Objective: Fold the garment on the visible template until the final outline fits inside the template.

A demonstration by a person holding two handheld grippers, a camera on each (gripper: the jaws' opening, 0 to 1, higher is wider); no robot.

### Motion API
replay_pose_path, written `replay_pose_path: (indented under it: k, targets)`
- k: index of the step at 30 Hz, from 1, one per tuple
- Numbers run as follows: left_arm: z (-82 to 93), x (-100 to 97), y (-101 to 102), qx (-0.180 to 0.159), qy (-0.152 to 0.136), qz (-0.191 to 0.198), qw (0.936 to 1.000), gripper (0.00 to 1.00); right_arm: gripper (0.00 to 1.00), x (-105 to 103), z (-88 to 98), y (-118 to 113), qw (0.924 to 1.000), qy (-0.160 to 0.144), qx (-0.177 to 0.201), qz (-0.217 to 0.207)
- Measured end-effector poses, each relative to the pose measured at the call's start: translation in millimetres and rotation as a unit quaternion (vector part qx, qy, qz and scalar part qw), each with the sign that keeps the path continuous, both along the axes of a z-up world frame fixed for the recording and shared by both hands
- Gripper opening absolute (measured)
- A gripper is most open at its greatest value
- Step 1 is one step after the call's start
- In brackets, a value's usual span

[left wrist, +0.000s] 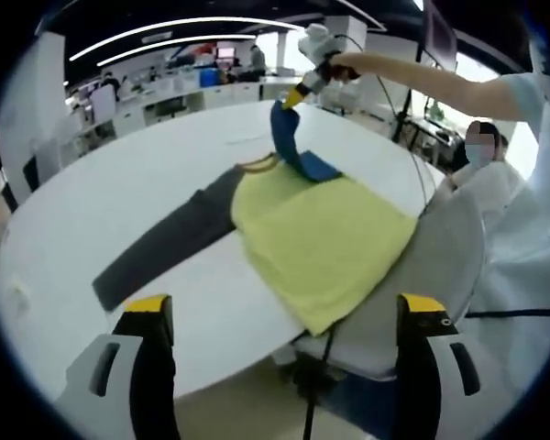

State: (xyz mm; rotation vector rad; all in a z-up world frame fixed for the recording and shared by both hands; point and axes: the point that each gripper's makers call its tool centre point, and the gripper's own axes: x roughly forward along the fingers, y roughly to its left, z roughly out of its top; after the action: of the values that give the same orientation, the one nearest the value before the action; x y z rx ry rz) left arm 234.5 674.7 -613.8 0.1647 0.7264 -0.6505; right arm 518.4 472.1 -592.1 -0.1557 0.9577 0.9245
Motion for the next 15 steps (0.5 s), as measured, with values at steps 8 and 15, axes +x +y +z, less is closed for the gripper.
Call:
replay_pose_path:
  k: [8, 15]
  targets:
    - [-1.7, -2.7, 1.1, 0.0, 0.004, -0.001, 1.0, 0.98, 0.02, -1.9, -23.2, 10.6, 0.9996, 0.026, -0.008, 0.005]
    - [-4.4, -4.8, 2.9, -0.001, 0.009, 0.002, 1.0, 0.97, 0.02, -7.4, -35.9, 22.6, 0.999, 0.04, -0.011, 0.017]
